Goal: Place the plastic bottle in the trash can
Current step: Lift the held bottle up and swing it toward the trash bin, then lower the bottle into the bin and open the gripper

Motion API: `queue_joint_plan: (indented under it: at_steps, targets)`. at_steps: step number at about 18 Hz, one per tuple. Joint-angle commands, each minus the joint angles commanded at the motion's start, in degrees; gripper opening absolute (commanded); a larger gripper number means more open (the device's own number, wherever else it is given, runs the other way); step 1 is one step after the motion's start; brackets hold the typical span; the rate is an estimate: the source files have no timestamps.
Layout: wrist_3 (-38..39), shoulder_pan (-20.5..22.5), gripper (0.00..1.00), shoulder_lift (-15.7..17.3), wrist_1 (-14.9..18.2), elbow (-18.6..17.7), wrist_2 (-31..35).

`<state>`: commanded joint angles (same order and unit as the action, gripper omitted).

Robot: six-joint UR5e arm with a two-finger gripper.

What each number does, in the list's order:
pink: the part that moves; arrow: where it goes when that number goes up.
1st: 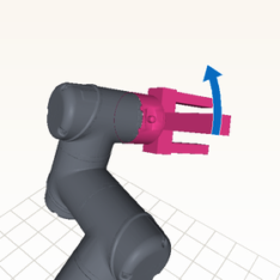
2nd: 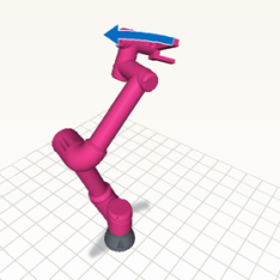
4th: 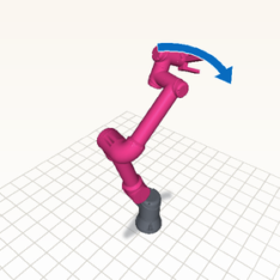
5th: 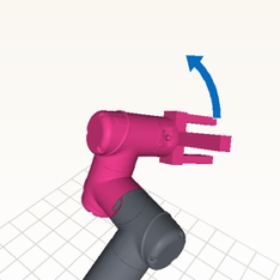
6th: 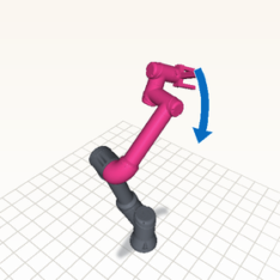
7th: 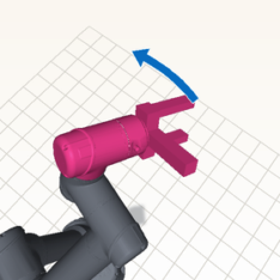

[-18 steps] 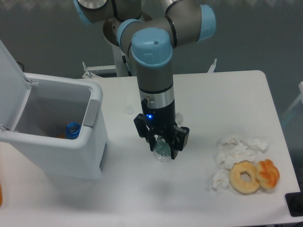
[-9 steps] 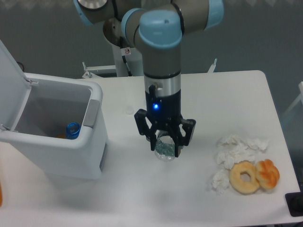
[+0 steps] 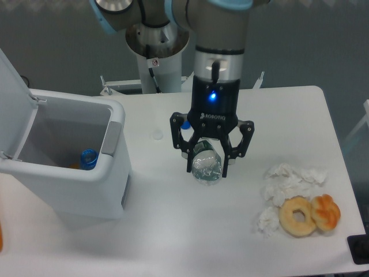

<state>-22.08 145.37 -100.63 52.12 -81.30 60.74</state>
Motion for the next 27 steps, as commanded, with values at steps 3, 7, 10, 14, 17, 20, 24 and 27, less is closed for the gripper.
queue_joint_plan:
  at_steps: [3,7,10,14,17,20,24,27]
  targets:
    - [3.35,-0.17,0.65,0.0,-1.23,0.79,-3.78]
    - [3.53,-0.79,0.65,0.35,-1.32,0.79,-6.95]
    - [3.62,-1.05,0.66,1.93,-1.32,0.18,-7.22]
    - [4.67,-1.32,0.65,2.9,-1.23,0.09,-9.24]
    - [6.08,-2.28,0.66,3.51,-1.23,-0.17,-9.24]
    - [6.26,-2.55,0.65,3.6,-1.23,-0.17,-9.33]
    - [7.48,-2.72,0.65,3.87,-1.23,-0.26,-11.78]
    - [7.49,-4.92,0.65,4.3,-1.32,-1.93,-11.79]
